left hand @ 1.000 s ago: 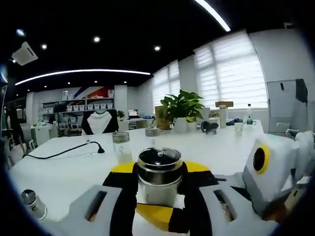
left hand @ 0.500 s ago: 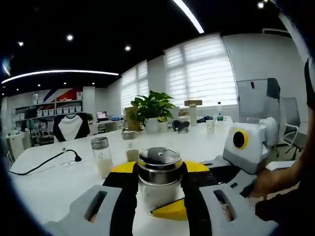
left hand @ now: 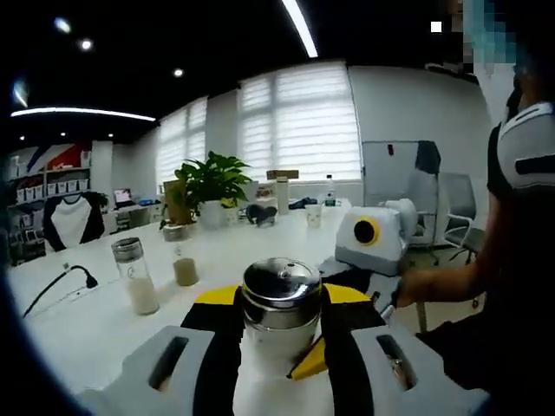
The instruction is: Rotate the seasoning bottle until the label or dispensing opening points toward the visible target arrow and the bottle remains upright within the marked orientation range
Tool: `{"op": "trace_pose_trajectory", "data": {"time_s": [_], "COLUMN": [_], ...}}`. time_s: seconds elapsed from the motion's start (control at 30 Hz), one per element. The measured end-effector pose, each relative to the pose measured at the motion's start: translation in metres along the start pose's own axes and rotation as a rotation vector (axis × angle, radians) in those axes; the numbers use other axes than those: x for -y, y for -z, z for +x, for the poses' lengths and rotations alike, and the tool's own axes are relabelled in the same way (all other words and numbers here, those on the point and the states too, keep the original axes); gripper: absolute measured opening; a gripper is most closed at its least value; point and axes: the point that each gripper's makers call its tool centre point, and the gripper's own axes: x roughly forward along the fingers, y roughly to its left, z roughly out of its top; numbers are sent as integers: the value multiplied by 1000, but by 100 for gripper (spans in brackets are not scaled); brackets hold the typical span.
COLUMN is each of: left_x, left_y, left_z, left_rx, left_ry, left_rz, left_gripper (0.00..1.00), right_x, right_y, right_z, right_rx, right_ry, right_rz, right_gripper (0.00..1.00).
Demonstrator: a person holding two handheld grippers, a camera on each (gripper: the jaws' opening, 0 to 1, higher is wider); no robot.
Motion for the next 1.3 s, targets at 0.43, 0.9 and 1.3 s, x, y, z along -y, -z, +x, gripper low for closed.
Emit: {"op": "trace_pose_trajectory", "data": {"time_s": [0.43, 0.9, 1.3], "left_x": [-7, -33, -35], "left_y": [2, 3, 0], "left_z": [0, -4, -20], "left_rx": [1, 16, 89], "left_ry": [-45, -450, -683], "left_rz": [-3, -99, -135], "left_gripper": [37, 42, 40], "right_x": [5, 14, 16], "right_y": [-1, 9, 6], "right_z": [-1, 10, 17], "right_rx": [26, 29, 45], "right_ry": [107, 311, 399], "right_rz": [53, 83, 56], "right_gripper": [30, 30, 30]}}
